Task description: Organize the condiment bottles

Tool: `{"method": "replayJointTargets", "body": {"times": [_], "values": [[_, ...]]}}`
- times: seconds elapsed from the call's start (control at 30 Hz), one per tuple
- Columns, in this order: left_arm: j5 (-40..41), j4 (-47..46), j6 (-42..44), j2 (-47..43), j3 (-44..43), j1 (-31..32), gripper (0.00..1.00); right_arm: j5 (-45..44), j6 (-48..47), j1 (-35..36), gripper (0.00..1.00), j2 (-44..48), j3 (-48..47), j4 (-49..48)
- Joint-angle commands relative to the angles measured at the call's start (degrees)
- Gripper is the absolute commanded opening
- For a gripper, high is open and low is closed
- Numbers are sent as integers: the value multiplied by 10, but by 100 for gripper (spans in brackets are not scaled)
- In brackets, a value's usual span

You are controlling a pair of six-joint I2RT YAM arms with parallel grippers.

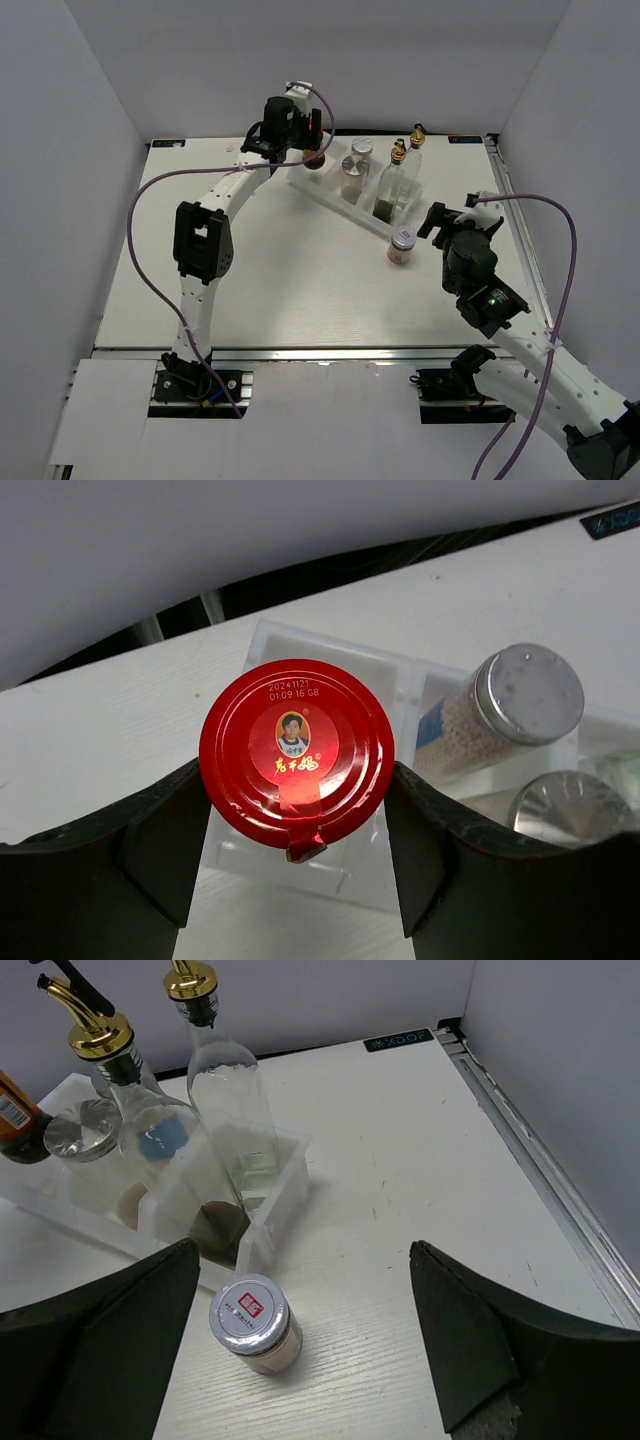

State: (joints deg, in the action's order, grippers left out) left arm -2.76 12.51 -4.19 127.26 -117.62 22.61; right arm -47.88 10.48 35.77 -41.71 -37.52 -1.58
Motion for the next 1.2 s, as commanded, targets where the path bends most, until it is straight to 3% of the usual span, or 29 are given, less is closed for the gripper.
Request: {"method": "replayJointTargets", "body": {"times": [0.0,0.5,1.17], "values": [[-15,-99,-15,-8,-80,4,0,-15,12,-6,89,6,11,-41],[-6,-169,-21,107,-184,18,0,-15,19,-26,89,9,46,-67],[11,-217,-14,144,-166,23,0,2,17,-36,90,8,43,-59]]}}
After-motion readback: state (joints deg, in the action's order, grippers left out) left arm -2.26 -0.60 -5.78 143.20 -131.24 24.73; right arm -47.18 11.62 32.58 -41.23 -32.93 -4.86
